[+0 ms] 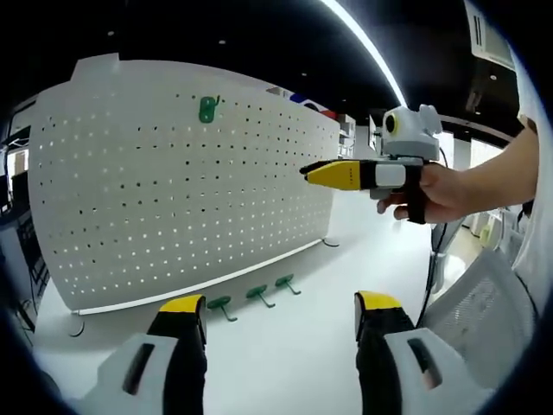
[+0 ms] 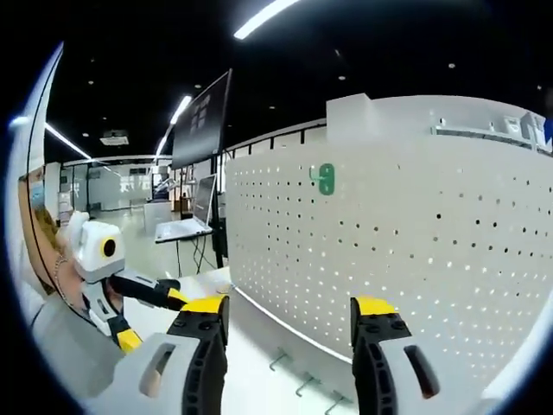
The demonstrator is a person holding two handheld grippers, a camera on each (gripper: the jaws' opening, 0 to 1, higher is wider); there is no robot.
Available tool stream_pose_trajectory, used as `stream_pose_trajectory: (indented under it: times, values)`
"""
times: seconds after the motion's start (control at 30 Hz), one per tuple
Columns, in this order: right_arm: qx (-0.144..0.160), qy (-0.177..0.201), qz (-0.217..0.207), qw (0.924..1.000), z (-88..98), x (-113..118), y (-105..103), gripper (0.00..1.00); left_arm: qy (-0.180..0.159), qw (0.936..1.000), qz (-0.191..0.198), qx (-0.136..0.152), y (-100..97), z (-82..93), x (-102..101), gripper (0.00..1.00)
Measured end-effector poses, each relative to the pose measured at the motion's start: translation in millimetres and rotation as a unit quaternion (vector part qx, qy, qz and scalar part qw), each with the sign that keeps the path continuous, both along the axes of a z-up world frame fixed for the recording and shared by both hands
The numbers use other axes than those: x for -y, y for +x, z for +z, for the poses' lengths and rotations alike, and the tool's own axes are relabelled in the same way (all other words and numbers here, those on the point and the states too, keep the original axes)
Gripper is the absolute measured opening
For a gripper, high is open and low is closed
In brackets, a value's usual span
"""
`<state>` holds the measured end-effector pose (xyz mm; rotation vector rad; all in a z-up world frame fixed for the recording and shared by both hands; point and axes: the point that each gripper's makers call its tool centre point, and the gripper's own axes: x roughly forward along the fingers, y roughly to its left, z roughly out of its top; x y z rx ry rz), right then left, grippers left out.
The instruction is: Insert the hook assembly into the mounting plate slot until the hook locks in place.
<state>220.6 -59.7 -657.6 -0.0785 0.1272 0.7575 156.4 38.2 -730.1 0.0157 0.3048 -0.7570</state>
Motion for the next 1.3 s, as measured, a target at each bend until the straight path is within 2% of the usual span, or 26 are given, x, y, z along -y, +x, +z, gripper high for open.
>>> stream_pose_trajectory:
  times: [0.3,0.63,1.3]
  values:
    - [-0.023,-0.009,-0.006,0.9997,-21.0,14.1,-14.9,0.57,-0.002,1.0000,-0.001,0.001,-0.5,2.0,0.5,0.72]
    - [-0.038,-0.020,-0.012,0.9990,-36.2,26.1,-25.4,0.57,-0.002,1.0000,0.001,-0.001,-0.1,0.8,-2.5,0.73]
    - [-0.077,-0.051,-0.032,0.9952,-70.3,66.2,-50.7,0.59,0.002,1.0000,0.001,-0.008,-1.3,-3.4,-8.3,0.73]
